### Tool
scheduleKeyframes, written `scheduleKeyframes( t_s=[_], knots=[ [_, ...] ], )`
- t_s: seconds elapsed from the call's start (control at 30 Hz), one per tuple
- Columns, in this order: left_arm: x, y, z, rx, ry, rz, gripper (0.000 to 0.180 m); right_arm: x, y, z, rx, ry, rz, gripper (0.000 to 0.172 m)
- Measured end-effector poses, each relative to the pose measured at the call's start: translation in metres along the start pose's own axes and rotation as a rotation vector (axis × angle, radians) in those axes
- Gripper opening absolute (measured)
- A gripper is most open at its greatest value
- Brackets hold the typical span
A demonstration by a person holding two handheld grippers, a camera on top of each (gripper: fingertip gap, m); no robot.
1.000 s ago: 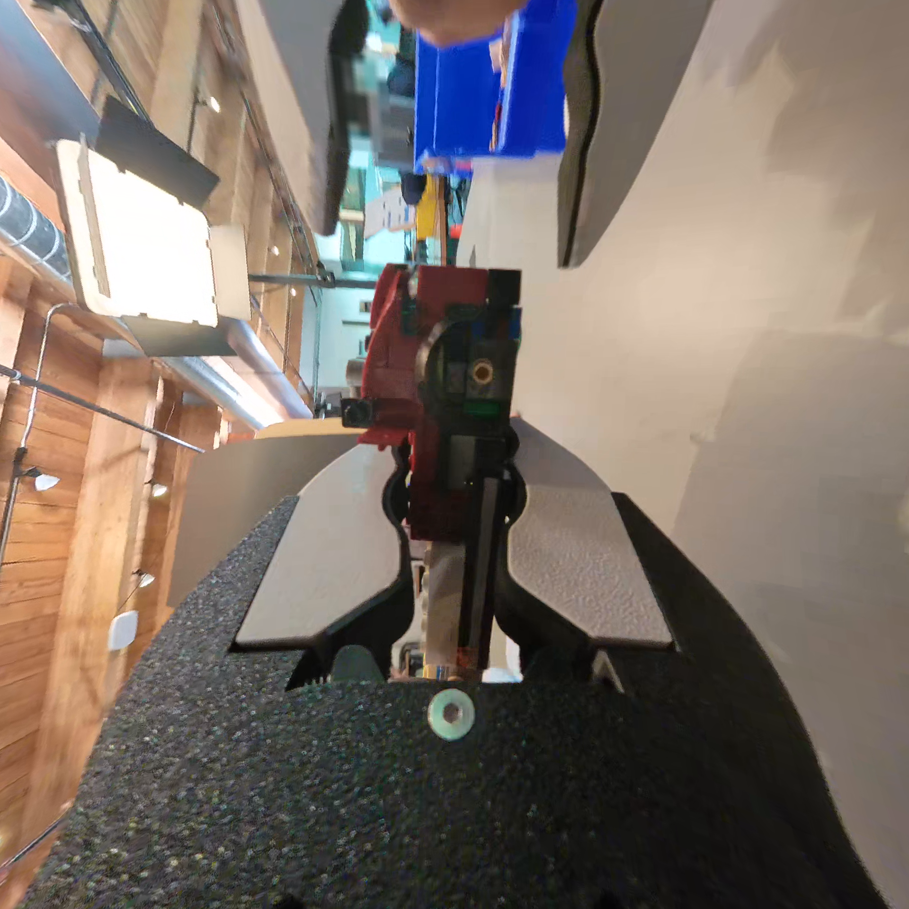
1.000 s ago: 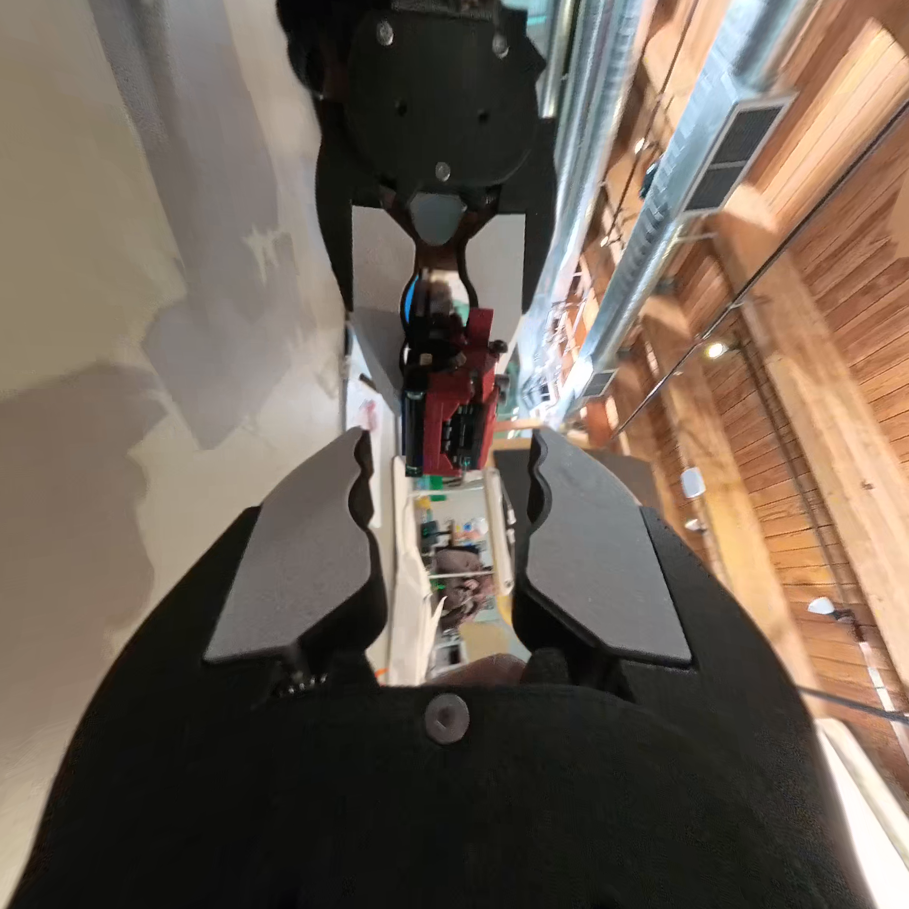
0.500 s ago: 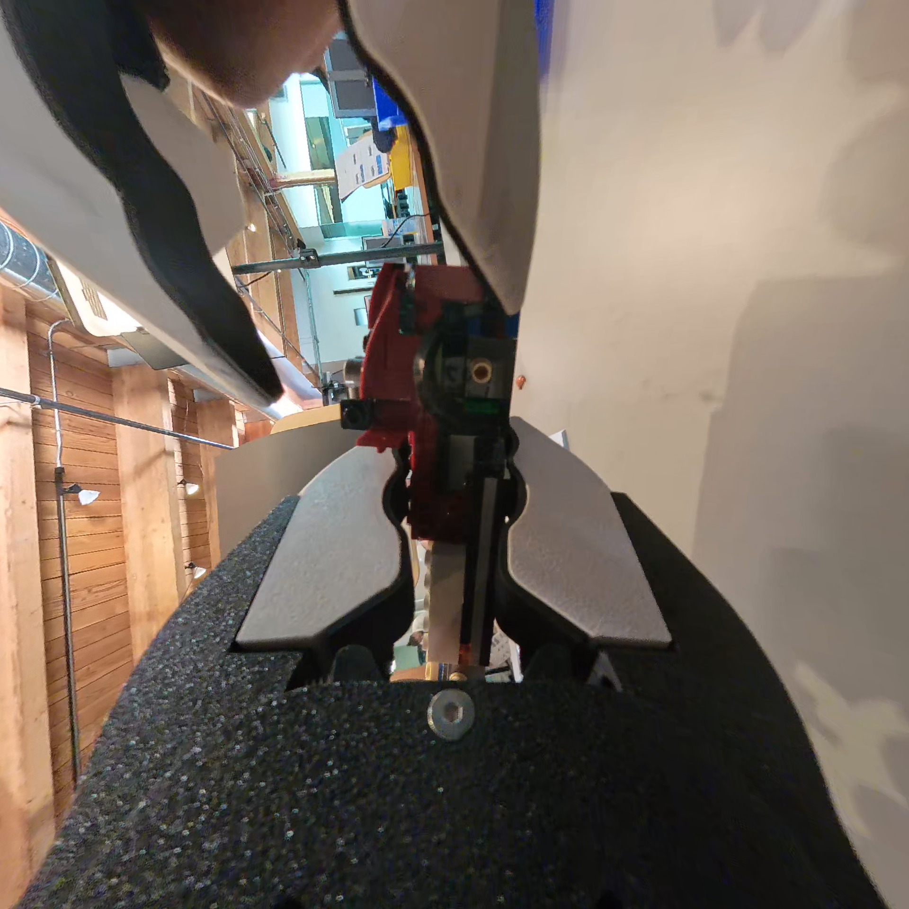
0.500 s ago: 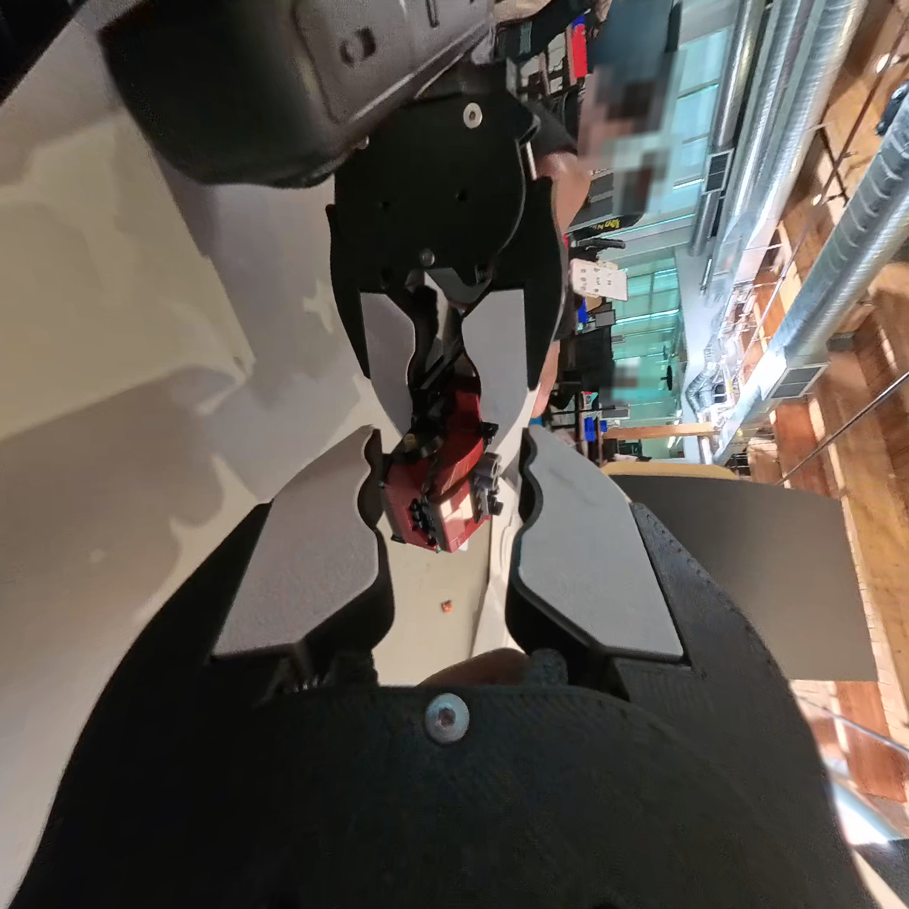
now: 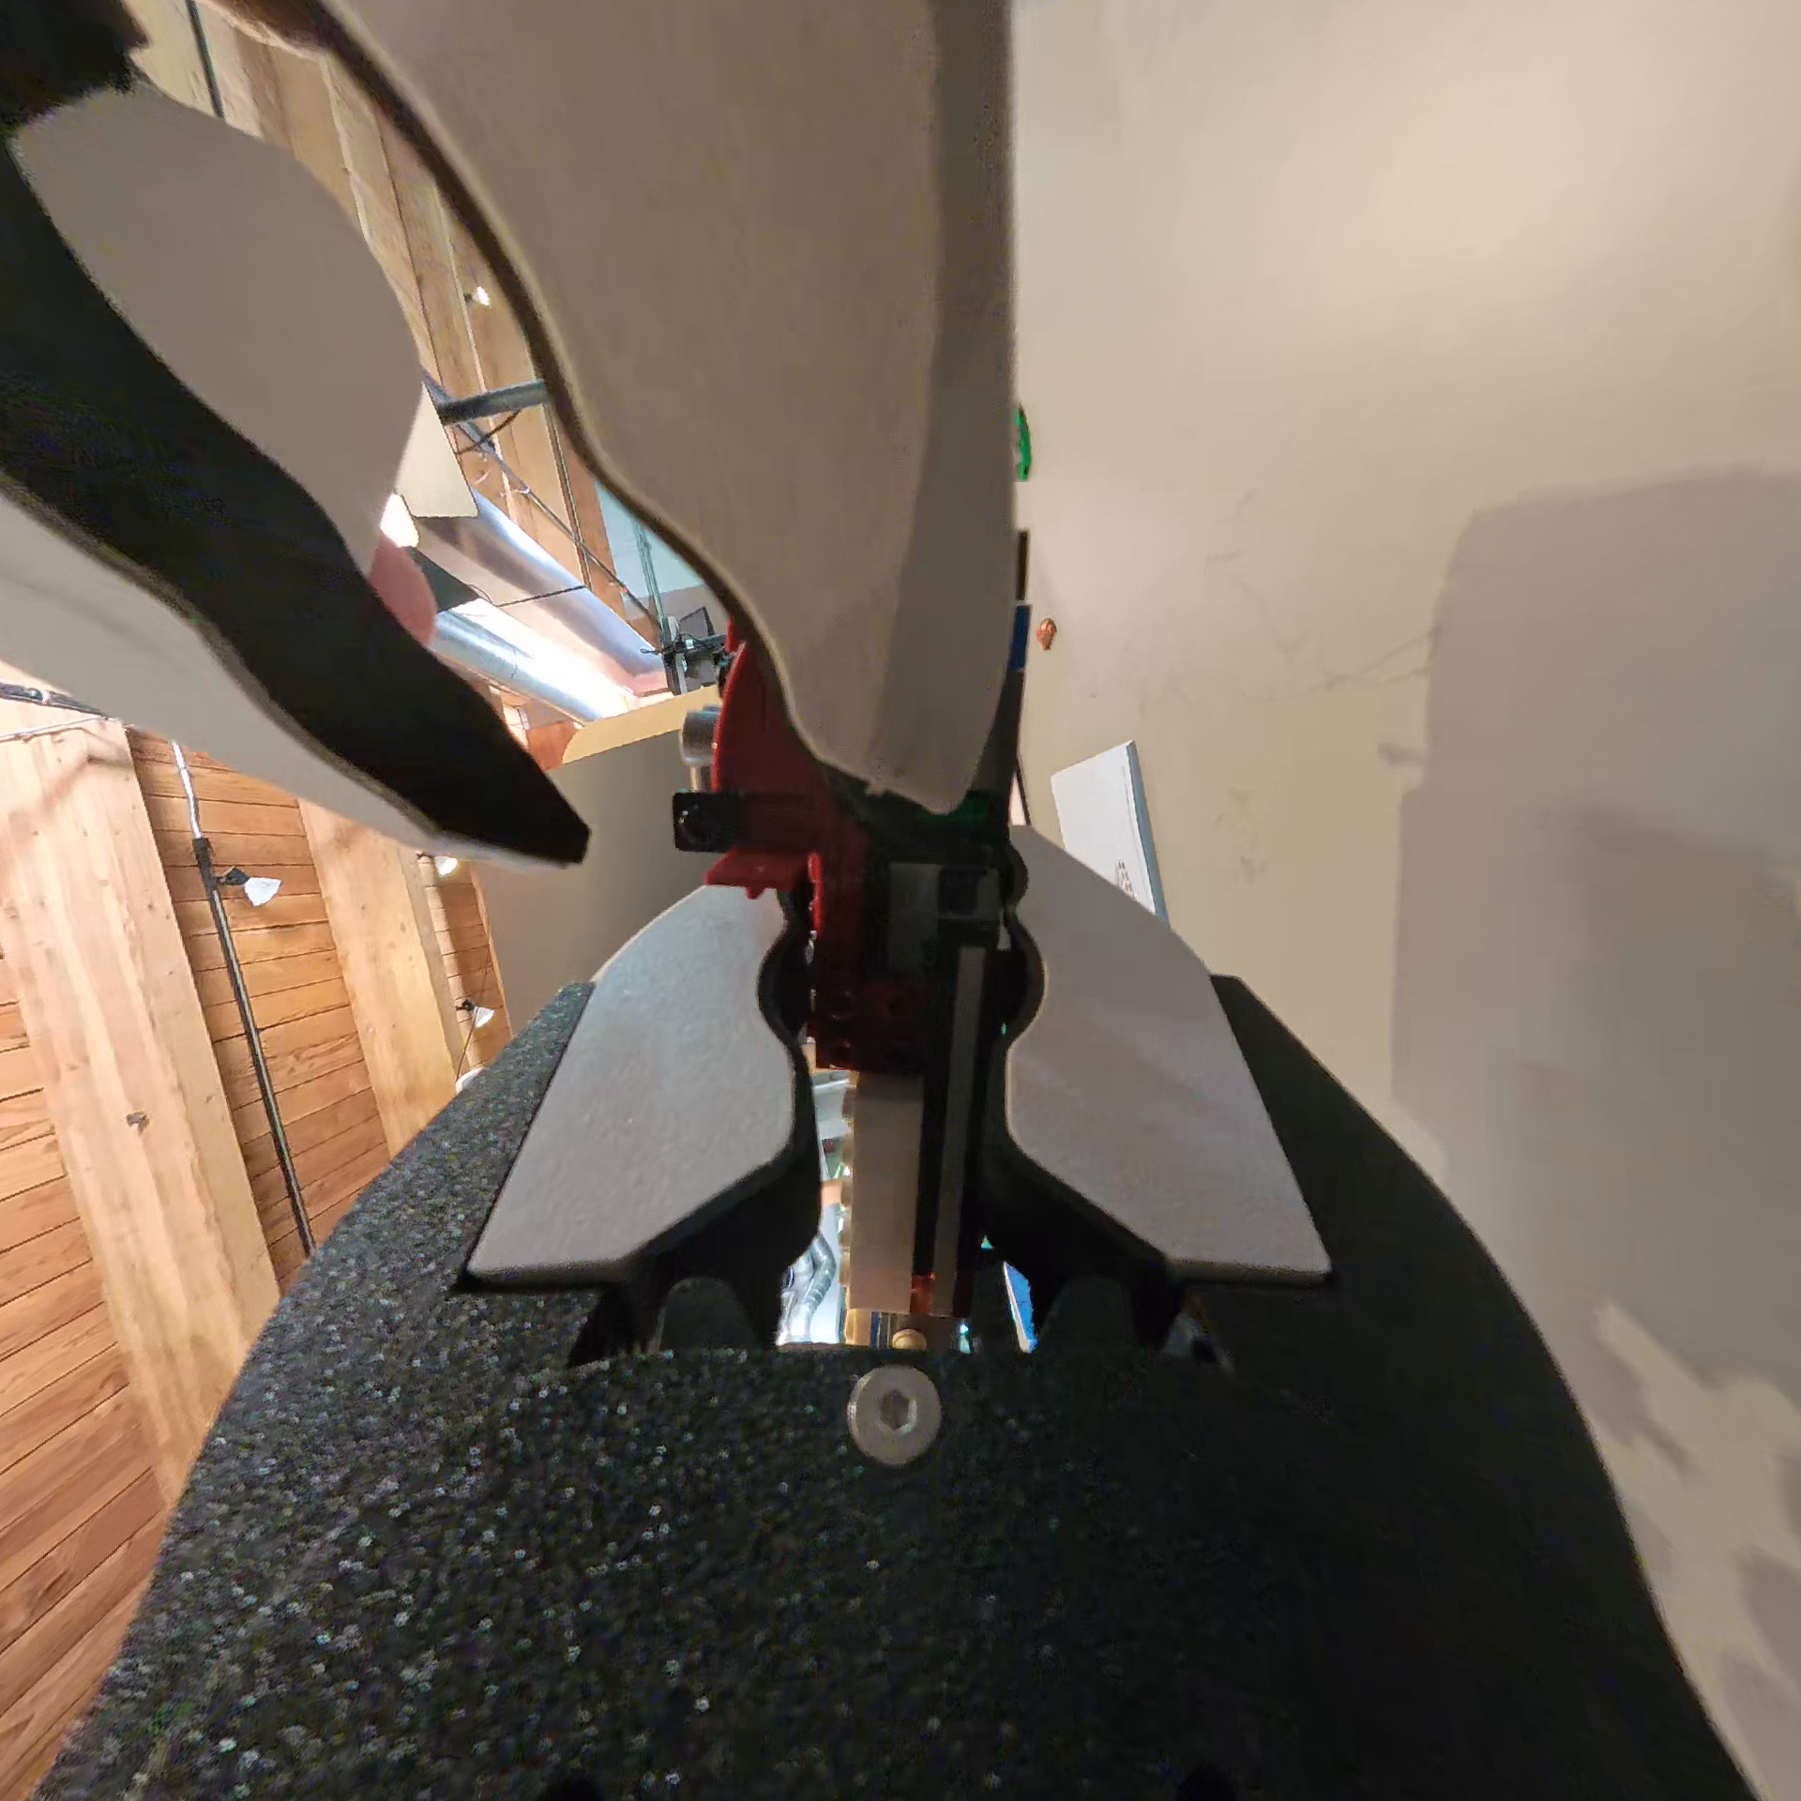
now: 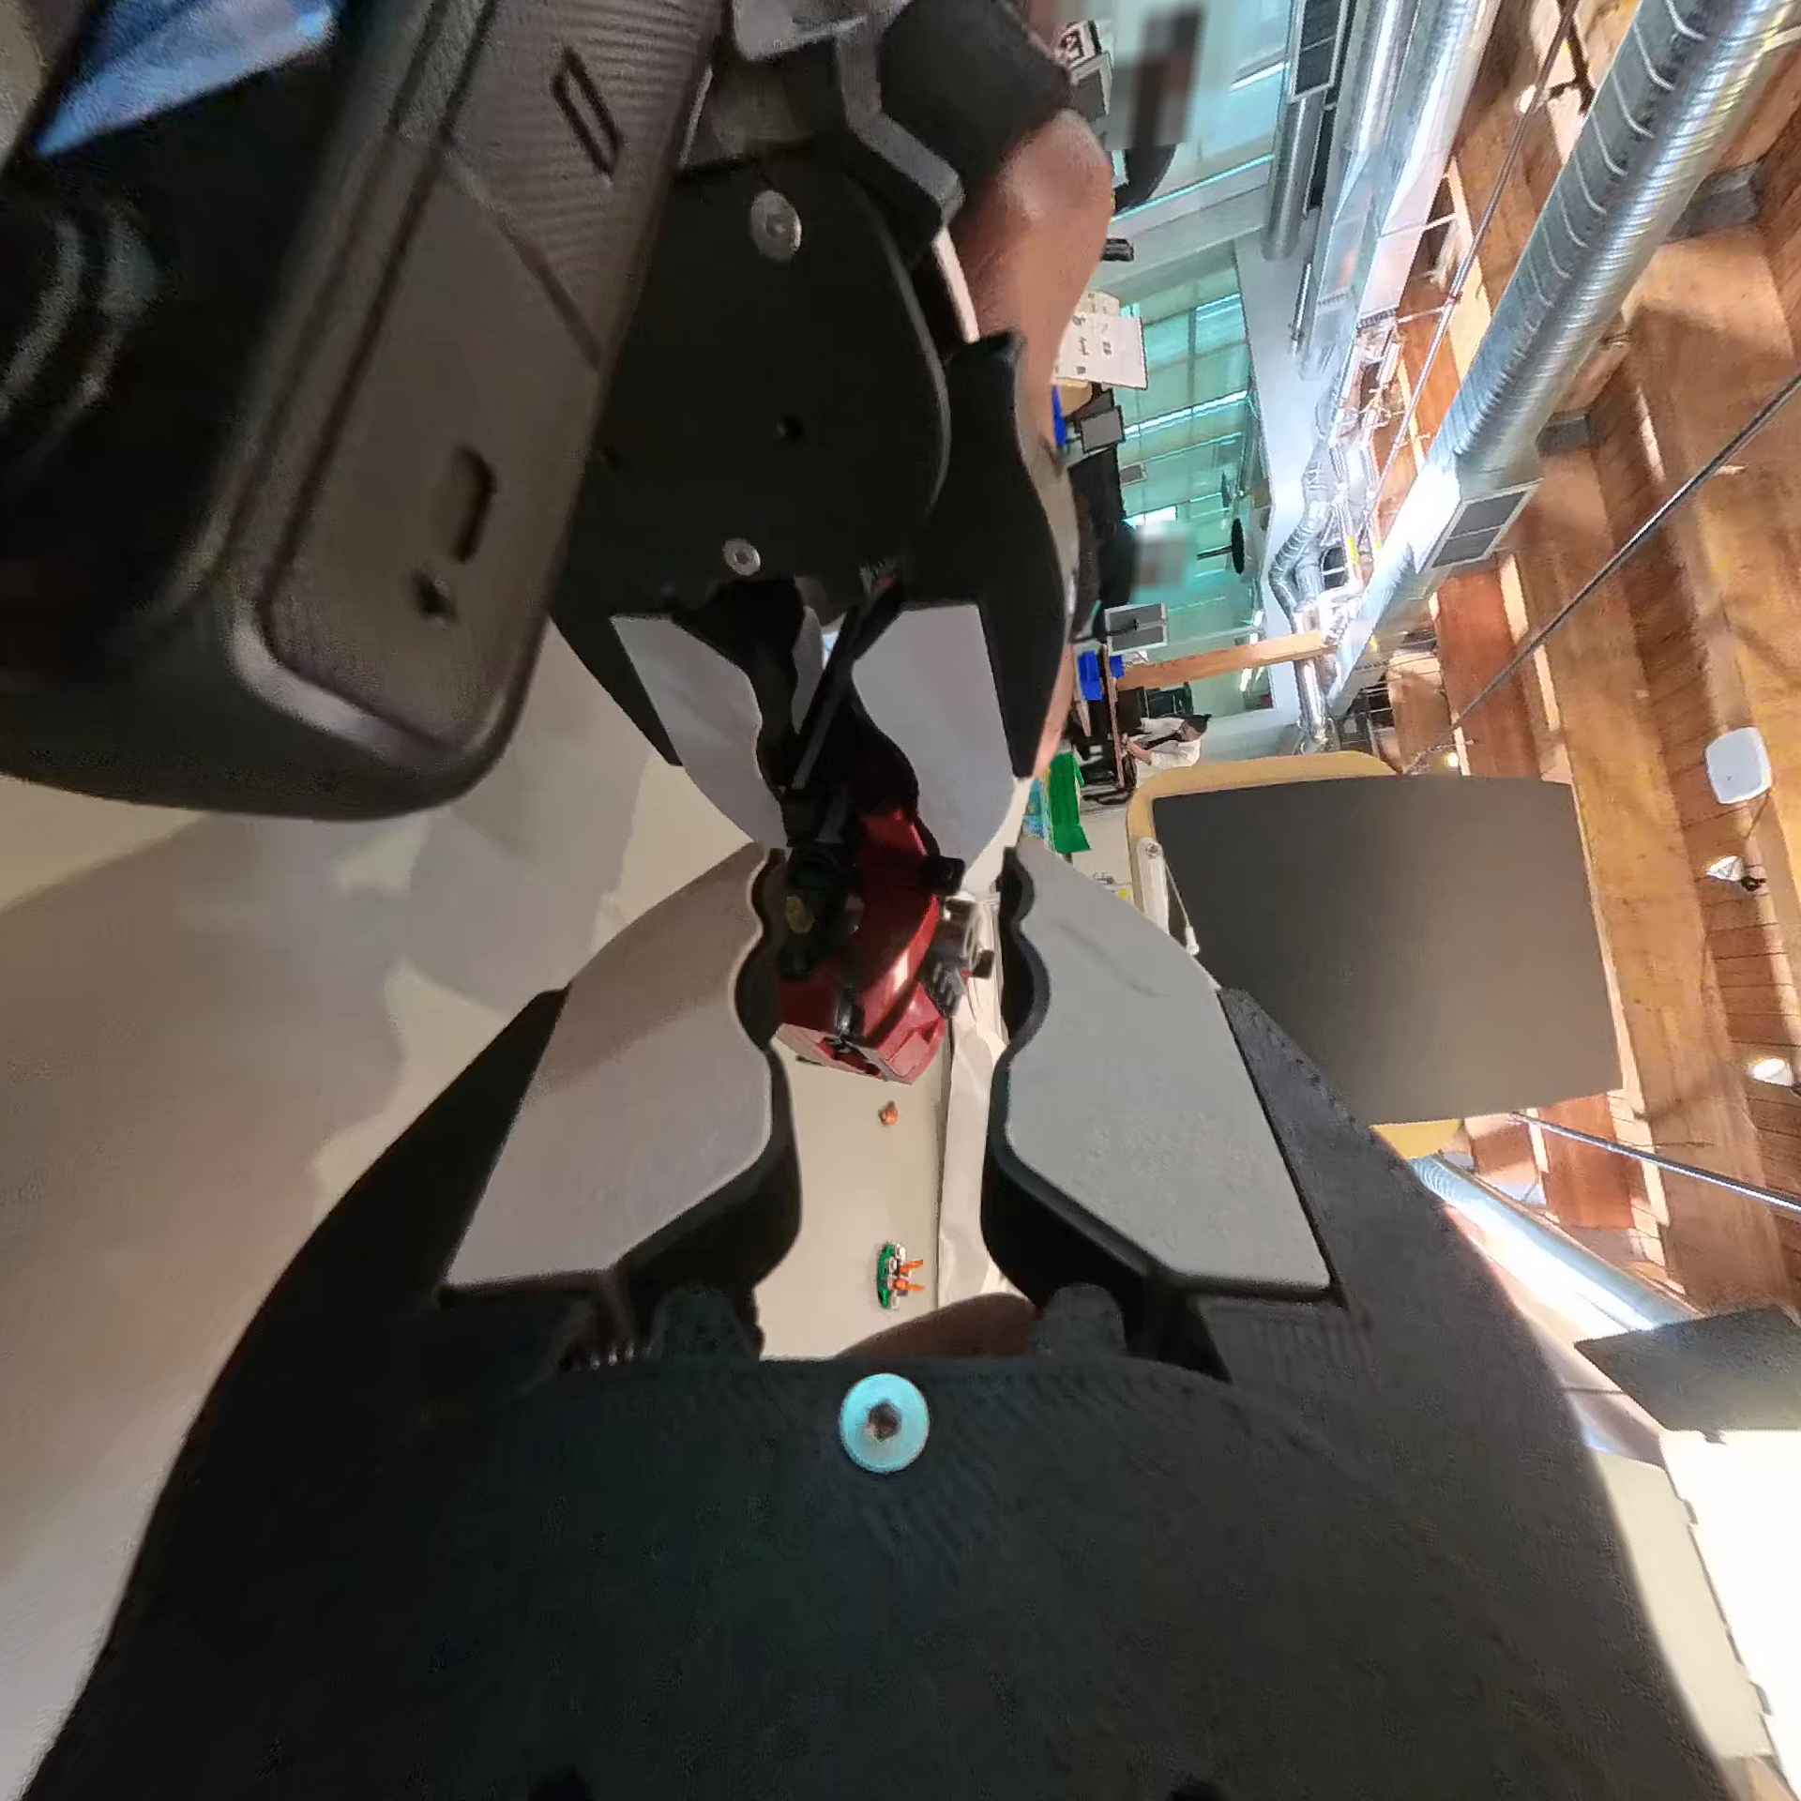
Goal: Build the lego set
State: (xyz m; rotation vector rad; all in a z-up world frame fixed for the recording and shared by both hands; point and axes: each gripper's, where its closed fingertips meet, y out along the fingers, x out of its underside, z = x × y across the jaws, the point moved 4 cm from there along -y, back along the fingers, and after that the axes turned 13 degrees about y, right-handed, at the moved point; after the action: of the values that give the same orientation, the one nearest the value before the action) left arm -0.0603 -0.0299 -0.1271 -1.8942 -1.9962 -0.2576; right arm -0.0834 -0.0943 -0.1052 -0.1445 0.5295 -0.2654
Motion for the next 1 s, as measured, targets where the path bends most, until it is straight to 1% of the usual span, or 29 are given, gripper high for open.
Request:
scheduleKeyframes(
  t_s=[0.1, 0.33, 0.83, 1.0],
  knots=[
    [-0.0011, -0.0021, 0.0012, 0.008, 0.024, 0.006, 0.035, 0.0012, 0.0018, -0.0027, -0.009, -0.017, -0.017, 0.04],
    [-0.002, -0.0052, 0.0014, 0.016, 0.021, 0.007, 0.035, 0.0055, 0.0069, -0.0084, -0.032, -0.039, -0.041, 0.039],
    [-0.0049, -0.0061, -0.0025, 0.019, -0.016, 0.017, 0.035, 0.0041, 0.006, -0.0056, -0.025, -0.021, -0.052, 0.034],
    [-0.0061, -0.0051, -0.0025, 0.029, -0.021, 0.018, 0.035, 0.0051, 0.0062, -0.0059, -0.031, -0.007, -0.064, 0.036]
  ],
)
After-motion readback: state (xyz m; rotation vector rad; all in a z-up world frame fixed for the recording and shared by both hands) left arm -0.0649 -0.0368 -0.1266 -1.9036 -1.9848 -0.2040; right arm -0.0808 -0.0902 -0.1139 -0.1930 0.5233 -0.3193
